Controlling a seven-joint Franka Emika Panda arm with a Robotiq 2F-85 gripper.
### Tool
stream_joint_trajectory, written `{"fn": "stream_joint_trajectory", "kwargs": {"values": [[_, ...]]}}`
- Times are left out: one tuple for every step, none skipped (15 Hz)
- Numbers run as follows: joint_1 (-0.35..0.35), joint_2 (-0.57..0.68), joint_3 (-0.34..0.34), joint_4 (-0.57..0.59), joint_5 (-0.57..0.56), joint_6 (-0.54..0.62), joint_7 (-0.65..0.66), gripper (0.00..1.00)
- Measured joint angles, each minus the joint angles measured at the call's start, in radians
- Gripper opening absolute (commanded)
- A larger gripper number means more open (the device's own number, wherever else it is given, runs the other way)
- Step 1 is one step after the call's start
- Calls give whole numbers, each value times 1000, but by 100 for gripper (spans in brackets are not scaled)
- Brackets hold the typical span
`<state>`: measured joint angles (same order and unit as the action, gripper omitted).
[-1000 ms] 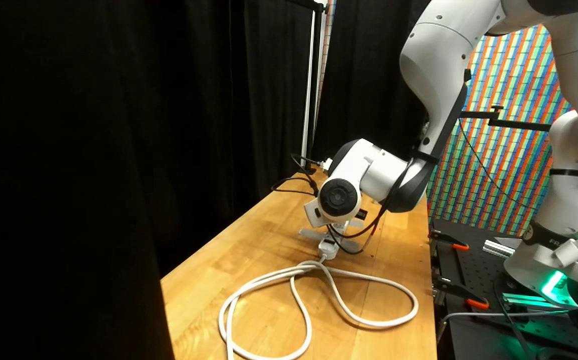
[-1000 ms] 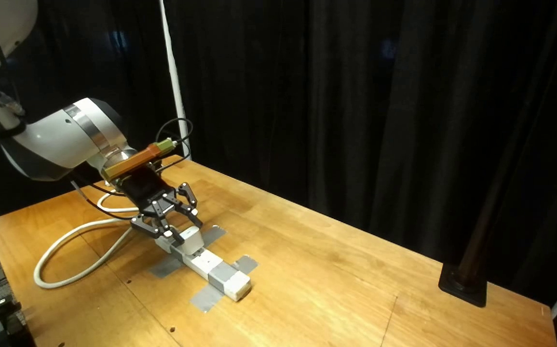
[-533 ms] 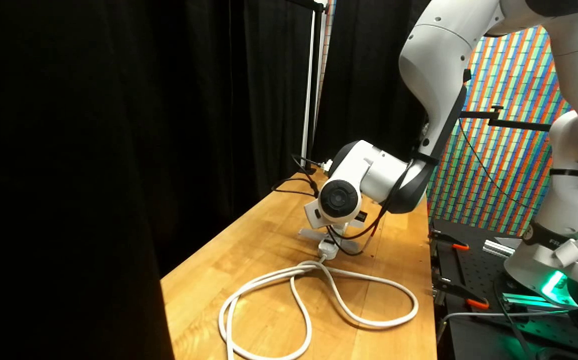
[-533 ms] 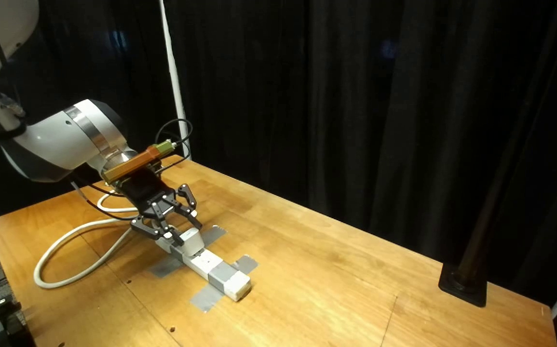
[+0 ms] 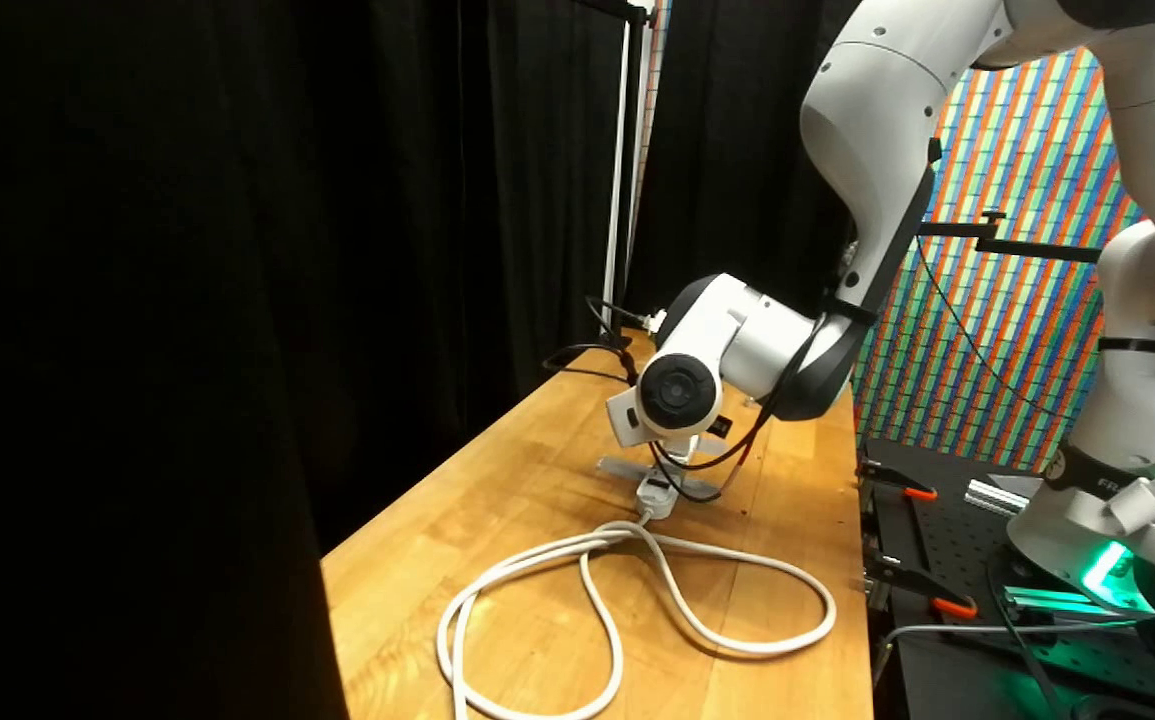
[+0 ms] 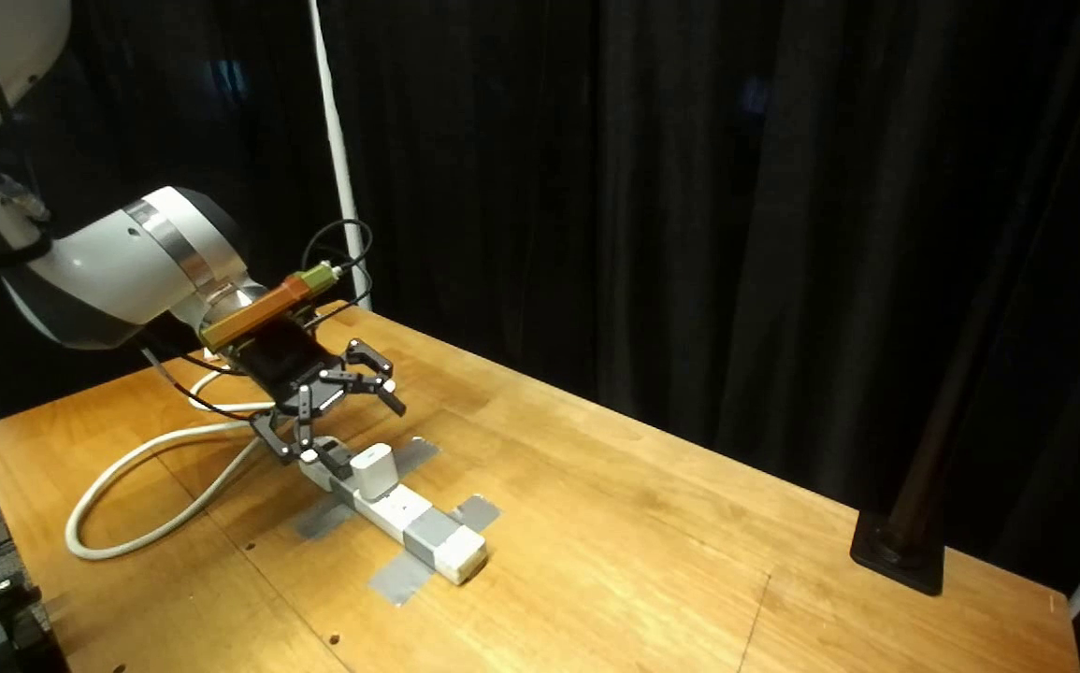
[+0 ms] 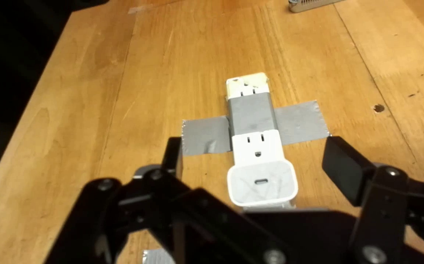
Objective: Put the charger head on the socket on the extension cord
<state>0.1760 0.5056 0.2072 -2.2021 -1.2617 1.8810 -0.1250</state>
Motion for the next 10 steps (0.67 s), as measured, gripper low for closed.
{"fn": "stream_joint_trajectory", "kwargs": {"values": [[1, -13, 0, -3, -17, -14, 12, 100], [2, -30, 0, -6, -30, -30, 23, 100], [3, -52, 0, -11, -42, -46, 31, 100], [3, -77, 0, -17, -55, -52, 35, 100], [3, -106, 0, -24, -64, -52, 38, 100], [-1, -139, 0, -31, -68, -25, 42, 100], [-8, -172, 0, -41, -68, 26, 44, 100], [-20, -202, 0, -50, -68, 87, 44, 100], [-36, -227, -1, -61, -68, 156, 44, 100], [-52, -243, -4, -71, -67, 227, 44, 100]]}}
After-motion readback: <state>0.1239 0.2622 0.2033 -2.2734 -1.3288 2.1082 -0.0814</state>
